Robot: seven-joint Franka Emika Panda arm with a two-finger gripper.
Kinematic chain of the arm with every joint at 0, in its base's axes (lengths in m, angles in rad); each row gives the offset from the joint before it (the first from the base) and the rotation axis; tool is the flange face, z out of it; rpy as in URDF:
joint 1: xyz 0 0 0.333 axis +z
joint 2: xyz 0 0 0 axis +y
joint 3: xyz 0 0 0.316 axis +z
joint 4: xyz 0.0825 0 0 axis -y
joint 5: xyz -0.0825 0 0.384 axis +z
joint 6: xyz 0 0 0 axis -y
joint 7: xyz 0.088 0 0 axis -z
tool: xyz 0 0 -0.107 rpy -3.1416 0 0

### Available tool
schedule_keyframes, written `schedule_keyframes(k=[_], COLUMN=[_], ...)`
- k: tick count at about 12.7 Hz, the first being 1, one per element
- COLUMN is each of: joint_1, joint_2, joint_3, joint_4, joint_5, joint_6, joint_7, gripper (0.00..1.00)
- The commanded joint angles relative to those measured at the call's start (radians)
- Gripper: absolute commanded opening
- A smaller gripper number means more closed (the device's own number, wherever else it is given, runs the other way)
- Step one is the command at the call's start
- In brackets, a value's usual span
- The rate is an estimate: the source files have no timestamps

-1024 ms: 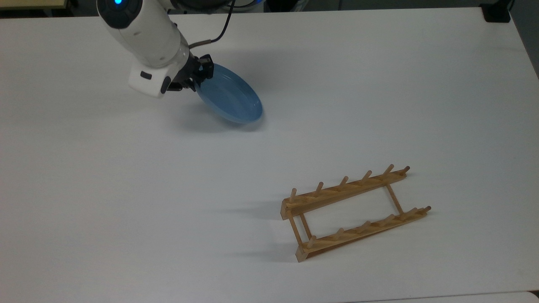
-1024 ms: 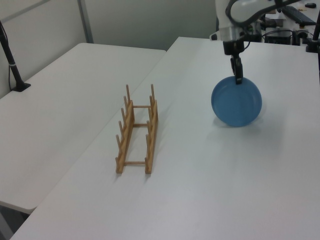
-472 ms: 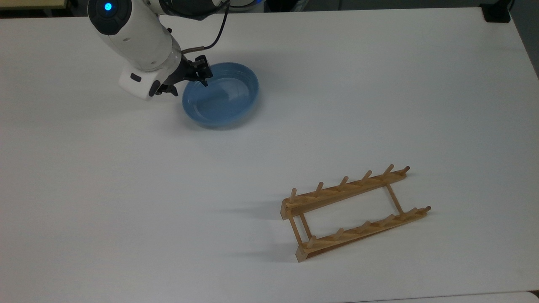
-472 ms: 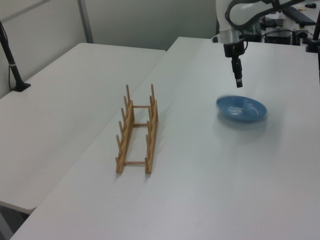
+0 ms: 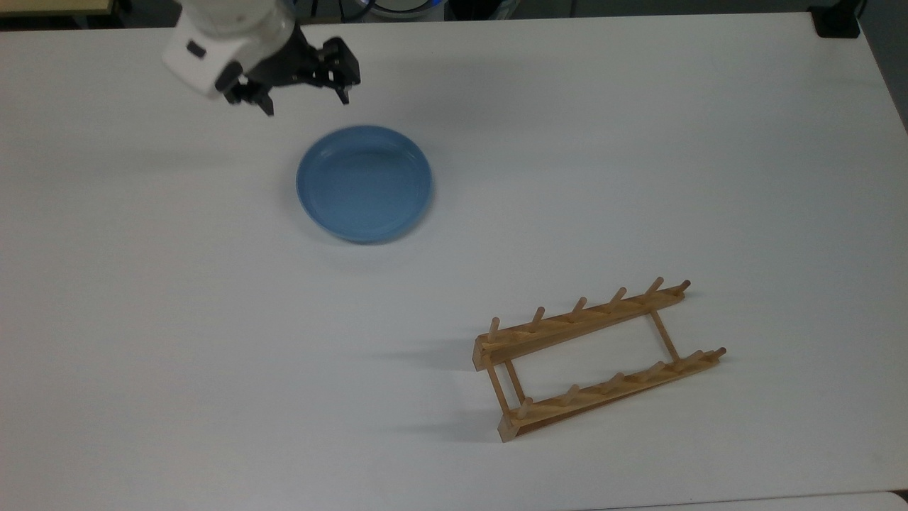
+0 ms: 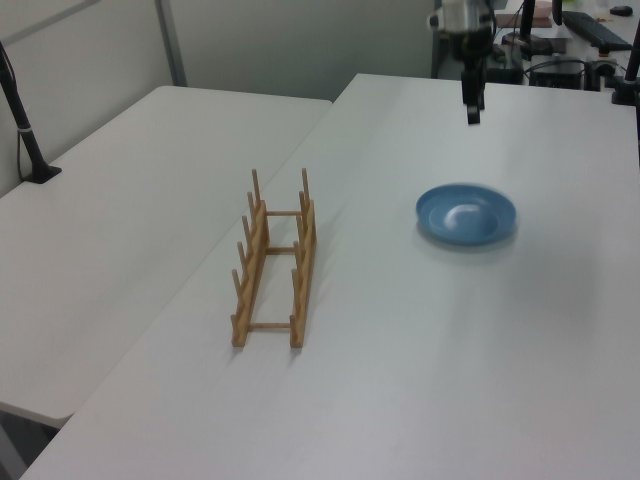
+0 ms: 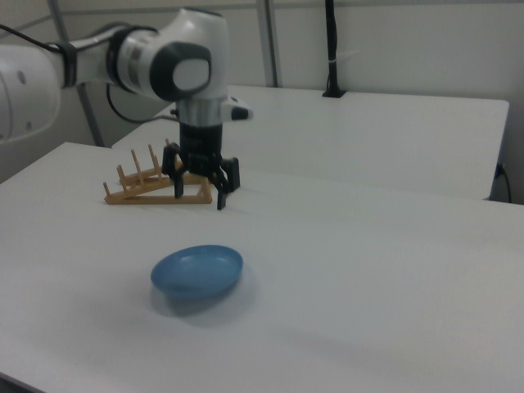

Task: Pick plate from plate rack

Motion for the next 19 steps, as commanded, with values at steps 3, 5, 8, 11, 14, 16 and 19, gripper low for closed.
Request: schedule_keyframes(k=[3, 5, 8, 11, 14, 16, 19], joint_1=[0.021, 0.028, 0.057, 0.158, 0.230, 0.232, 0.233], joint_2=[-0.142, -0.193, -0.241, -0.255, -0.250, -0.241, -0.241], joint_3=[-0.001, -0.003, -0.023, -0.111, -0.191, -0.193, -0.187], joint_4=[0.025, 0.025, 0.021, 0.012, -0.002, -0.004, -0.004], joint_5=[0.013, 0.013, 0.064, 0.078, 0.073, 0.061, 0.033], joint_6=[-0.069, -0.087, -0.091, -0.046, 0.084, 0.126, 0.135], joint_7=[0.197, 0.215, 0.280, 0.292, 0.286, 0.286, 0.285], gripper=[1.00, 1.00, 1.00, 1.00, 1.00, 1.00, 1.00])
